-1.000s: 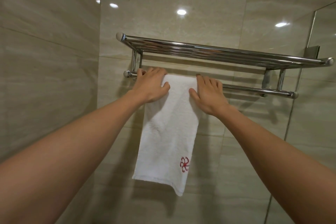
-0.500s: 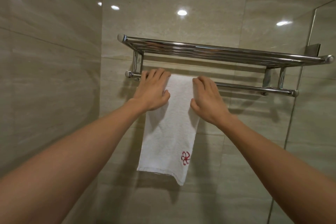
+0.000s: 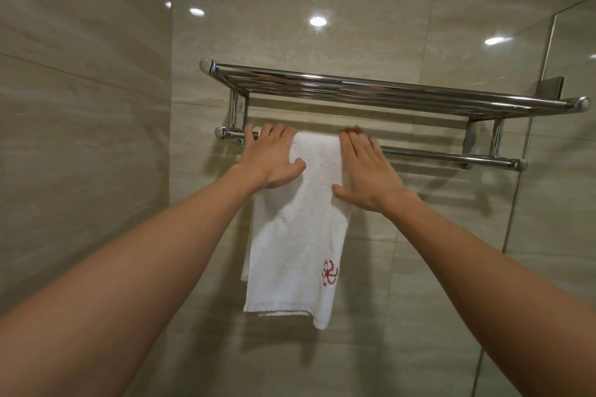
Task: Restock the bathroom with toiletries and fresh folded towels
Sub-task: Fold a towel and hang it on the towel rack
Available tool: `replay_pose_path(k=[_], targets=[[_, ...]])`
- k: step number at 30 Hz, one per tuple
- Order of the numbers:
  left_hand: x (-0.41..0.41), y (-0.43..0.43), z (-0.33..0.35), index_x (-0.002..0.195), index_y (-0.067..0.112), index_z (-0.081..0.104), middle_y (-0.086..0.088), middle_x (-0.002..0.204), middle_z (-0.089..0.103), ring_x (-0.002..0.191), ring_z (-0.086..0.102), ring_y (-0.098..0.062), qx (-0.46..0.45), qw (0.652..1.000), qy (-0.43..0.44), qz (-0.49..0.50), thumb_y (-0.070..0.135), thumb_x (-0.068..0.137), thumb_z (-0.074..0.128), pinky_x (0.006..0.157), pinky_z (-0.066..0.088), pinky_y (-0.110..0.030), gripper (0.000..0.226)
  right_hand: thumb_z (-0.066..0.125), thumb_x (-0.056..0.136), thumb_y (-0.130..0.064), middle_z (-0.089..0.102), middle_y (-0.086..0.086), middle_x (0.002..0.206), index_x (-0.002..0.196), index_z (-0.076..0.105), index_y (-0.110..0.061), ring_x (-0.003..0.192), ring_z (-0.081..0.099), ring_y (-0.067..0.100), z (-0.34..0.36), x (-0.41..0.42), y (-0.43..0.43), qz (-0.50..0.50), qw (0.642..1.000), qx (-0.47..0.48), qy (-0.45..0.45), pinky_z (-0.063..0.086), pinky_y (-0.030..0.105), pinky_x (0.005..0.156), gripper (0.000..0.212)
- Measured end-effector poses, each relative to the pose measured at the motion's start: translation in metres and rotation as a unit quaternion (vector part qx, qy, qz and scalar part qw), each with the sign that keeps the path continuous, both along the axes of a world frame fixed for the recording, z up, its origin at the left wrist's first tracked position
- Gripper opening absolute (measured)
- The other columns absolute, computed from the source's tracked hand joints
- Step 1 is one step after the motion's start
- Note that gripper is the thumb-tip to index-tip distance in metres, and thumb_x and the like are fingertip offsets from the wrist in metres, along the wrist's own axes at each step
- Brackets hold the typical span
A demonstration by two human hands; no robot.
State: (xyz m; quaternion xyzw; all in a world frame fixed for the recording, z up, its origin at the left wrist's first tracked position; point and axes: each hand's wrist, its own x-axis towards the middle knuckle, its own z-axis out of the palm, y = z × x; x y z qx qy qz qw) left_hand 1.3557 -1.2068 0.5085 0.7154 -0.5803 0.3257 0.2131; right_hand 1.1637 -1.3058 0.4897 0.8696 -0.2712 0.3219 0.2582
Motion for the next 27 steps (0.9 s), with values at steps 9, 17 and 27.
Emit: replay_pose_path(k=[9, 17, 27], targets=[[-0.009, 0.002, 0.021, 0.137, 0.016, 0.043, -0.011, 0.143, 0.047, 0.135, 0.036, -0.031, 0.063, 0.997, 0.027, 0.036, 0.054, 0.093, 0.040, 0.116, 0.010, -0.061, 0.059, 0.068, 0.078, -0.042, 0.029, 0.011, 0.153, 0.150, 0.022, -0.009, 0.143, 0.024, 0.026, 0.017, 0.007, -0.002, 0.013, 0.998, 0.055, -0.019, 0.018, 0.042, 0.118, 0.091], [-0.005, 0.009, 0.004, 0.140, 0.014, 0.034, -0.013, 0.136, 0.039, 0.125, 0.035, -0.030, -0.037, 0.998, -0.047, 0.001, 0.044, 0.087, 0.046, 0.110, 0.022, -0.052, 0.062, 0.064, 0.084, -0.036, 0.016, 0.013, 0.158, 0.150, 0.018, -0.010, 0.147, 0.012, 0.031, 0.013, 0.000, 0.002, 0.040, 0.996, 0.077, -0.034, 0.016, 0.043, 0.121, 0.086], [-0.003, 0.019, -0.014, 0.149, 0.014, 0.023, -0.011, 0.144, 0.033, 0.134, 0.028, -0.027, -0.023, 0.998, -0.054, -0.024, 0.037, 0.088, 0.050, 0.116, 0.016, -0.046, 0.071, 0.059, 0.086, -0.031, 0.031, 0.010, 0.147, 0.149, 0.021, -0.010, 0.136, 0.027, 0.028, 0.005, -0.009, 0.010, 0.064, 0.997, 0.037, -0.026, 0.019, 0.043, 0.119, 0.077]])
